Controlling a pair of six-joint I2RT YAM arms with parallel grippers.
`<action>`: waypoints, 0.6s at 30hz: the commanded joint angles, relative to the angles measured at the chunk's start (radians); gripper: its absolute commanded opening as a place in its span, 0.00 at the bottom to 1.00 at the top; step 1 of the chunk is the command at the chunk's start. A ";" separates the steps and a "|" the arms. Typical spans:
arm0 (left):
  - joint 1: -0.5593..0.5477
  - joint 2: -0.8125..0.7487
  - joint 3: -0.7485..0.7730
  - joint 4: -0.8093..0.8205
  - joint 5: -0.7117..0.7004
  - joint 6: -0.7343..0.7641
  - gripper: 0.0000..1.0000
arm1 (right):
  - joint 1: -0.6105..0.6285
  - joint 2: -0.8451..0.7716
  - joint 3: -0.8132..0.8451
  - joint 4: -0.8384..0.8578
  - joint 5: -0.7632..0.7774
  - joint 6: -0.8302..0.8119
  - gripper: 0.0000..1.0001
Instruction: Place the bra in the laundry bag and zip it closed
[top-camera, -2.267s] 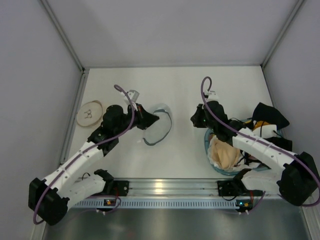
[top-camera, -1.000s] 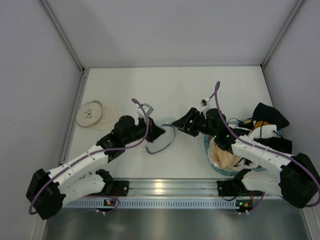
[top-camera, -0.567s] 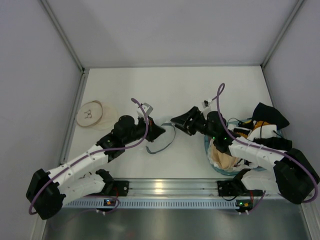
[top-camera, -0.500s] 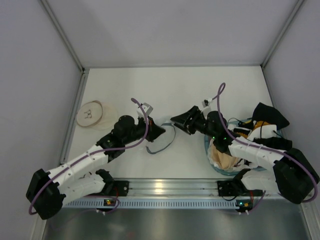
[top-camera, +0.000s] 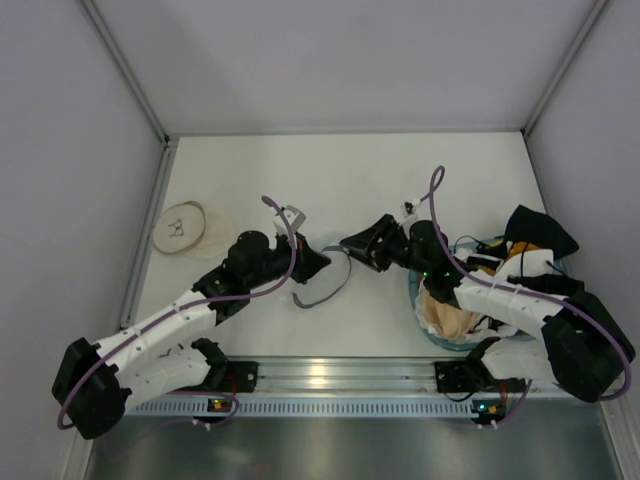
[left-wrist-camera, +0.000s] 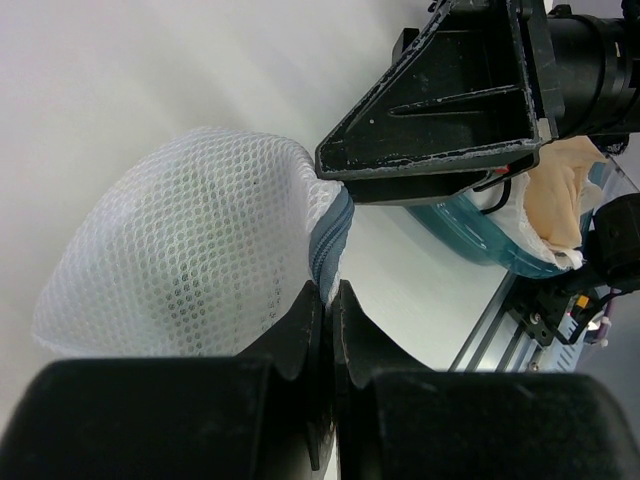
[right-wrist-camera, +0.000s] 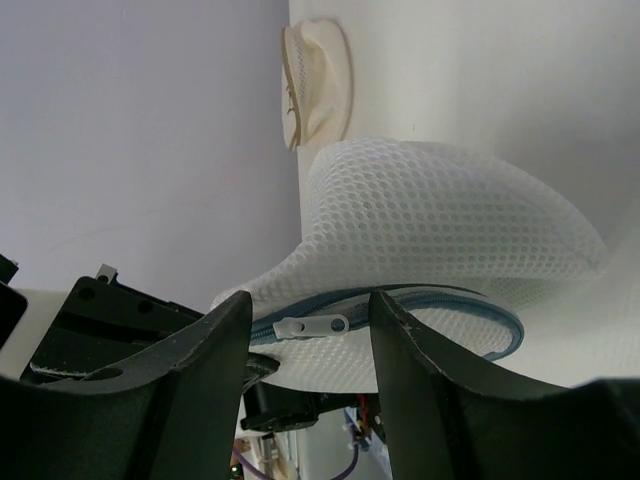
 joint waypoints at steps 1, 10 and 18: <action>-0.003 -0.016 0.039 0.088 -0.020 0.008 0.00 | 0.016 -0.043 0.036 -0.032 -0.012 0.005 0.52; -0.003 0.006 0.039 0.101 -0.025 -0.007 0.00 | 0.015 -0.012 0.062 0.014 -0.050 0.065 0.48; -0.003 0.003 0.034 0.104 -0.013 -0.003 0.00 | 0.016 -0.003 0.079 0.006 -0.039 0.055 0.33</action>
